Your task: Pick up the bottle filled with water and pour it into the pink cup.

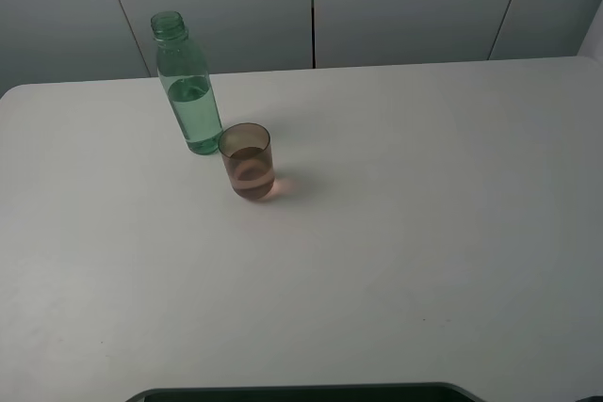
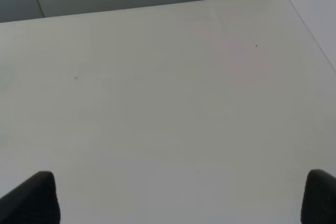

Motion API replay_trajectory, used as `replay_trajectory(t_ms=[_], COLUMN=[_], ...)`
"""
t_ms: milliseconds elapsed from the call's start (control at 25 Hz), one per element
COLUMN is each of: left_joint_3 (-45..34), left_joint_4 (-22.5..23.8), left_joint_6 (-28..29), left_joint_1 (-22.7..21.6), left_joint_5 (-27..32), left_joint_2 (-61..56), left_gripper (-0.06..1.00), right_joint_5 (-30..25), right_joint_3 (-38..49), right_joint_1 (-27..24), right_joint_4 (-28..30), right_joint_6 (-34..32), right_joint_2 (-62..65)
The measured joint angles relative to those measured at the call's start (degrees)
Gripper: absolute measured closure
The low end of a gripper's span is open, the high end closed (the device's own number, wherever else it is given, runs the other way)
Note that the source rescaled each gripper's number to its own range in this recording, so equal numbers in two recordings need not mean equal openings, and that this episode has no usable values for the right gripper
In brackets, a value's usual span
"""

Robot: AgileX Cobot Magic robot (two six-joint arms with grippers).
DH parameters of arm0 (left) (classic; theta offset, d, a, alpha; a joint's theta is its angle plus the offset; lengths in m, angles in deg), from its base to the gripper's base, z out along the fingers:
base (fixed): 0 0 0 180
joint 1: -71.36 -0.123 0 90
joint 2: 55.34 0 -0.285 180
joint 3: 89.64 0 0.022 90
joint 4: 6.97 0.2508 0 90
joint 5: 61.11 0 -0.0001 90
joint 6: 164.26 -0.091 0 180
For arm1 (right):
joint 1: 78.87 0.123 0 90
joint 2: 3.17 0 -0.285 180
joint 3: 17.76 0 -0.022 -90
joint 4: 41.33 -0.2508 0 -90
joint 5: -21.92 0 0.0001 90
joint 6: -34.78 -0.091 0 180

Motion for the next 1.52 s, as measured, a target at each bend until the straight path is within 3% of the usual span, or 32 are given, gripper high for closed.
replay_trajectory(t_ms=[1520], left_joint_3=[0.0], left_joint_4=[0.0], left_joint_6=[0.11], left_joint_1=[0.0], left_joint_5=[0.0], left_joint_2=[0.0], left_gripper=[-0.06], right_joint_5=[0.0], right_joint_3=[0.0], right_joint_1=[0.0], right_joint_4=[0.0], right_joint_6=[-0.11], right_joint_2=[0.0])
